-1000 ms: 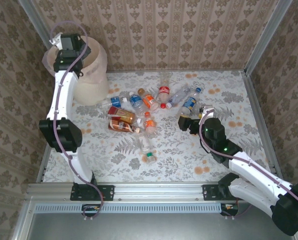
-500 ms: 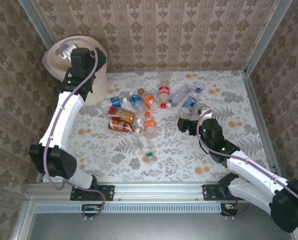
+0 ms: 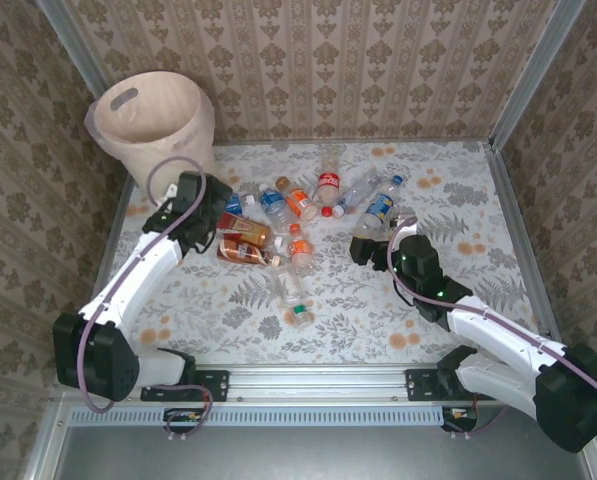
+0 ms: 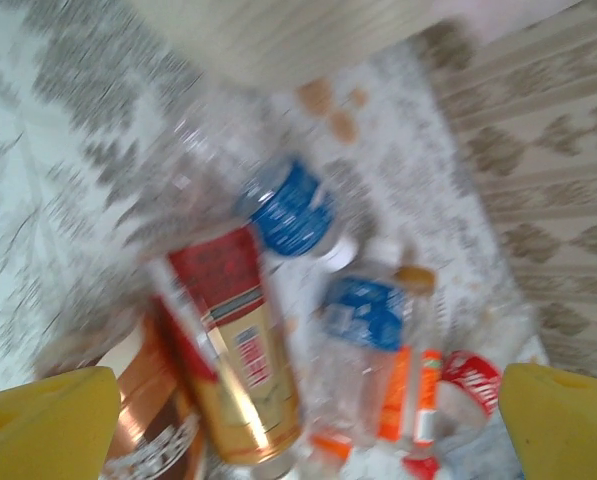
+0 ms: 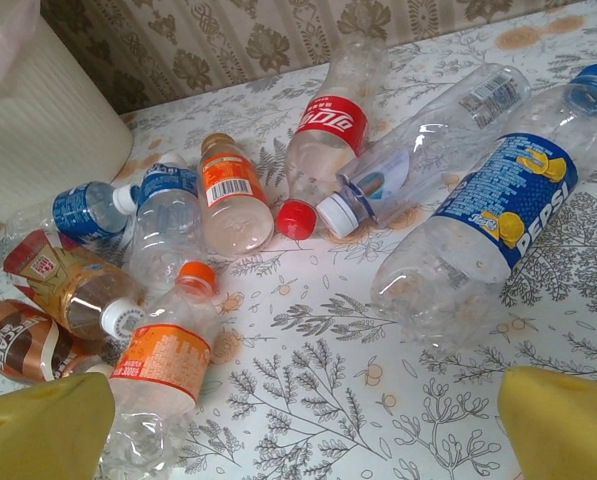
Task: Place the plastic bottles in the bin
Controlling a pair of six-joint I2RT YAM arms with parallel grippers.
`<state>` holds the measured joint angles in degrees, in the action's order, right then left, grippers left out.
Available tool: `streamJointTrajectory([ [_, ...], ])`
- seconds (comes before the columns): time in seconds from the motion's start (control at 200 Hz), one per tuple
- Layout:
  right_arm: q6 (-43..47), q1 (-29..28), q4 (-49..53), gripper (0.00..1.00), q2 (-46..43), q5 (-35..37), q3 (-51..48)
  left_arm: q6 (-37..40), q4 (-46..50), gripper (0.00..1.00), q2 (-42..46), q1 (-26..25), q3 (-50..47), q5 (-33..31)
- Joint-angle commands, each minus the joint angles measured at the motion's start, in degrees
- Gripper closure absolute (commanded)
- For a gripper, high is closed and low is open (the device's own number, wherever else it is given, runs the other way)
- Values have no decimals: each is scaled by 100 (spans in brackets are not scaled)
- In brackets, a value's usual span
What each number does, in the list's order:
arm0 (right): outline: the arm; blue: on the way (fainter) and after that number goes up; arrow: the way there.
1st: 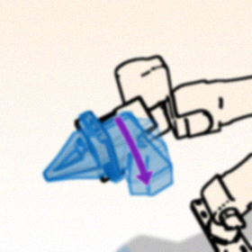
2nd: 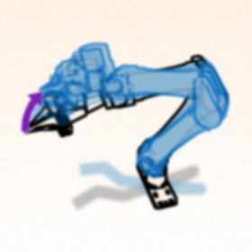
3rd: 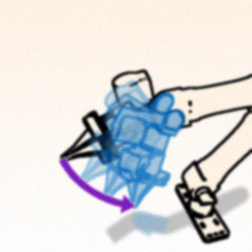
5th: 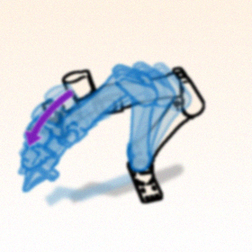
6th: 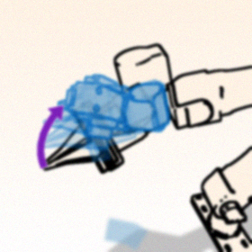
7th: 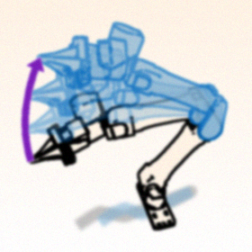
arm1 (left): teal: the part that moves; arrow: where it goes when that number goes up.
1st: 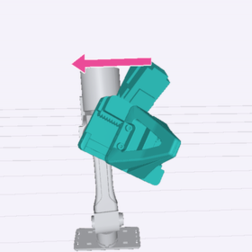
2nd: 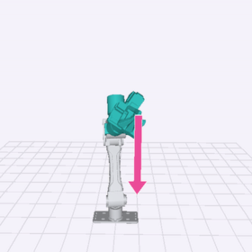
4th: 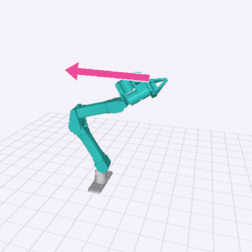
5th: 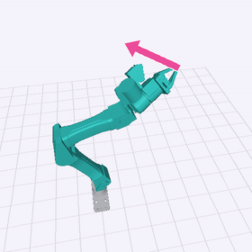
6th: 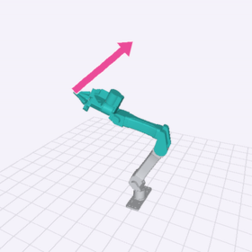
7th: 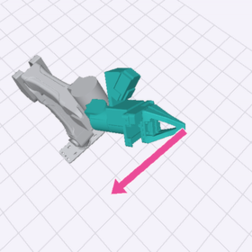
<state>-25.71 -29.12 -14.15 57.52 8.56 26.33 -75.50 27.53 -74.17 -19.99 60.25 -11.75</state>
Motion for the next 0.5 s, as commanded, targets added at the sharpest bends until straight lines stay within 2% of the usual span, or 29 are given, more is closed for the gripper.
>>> streamJointTrajectory([
  [0.0, 5, 23, -189, 0, 84, -90, 41, -728, 237, 2, -50, -40, -264, 289],
  [0.205, 74, 21, 5, 0, 115, -45, 170, -1105, 285, 8, -579, -223, -546, 609],
  [0.345, 80, 21, 44, 0, -6, 96, 147, -1458, -75, 12, -982, -256, -780, 909],
  [0.495, 97, 21, 137, 0, -95, 87, 92, -1466, -83, 14, -1331, -276, -726, 955],
])
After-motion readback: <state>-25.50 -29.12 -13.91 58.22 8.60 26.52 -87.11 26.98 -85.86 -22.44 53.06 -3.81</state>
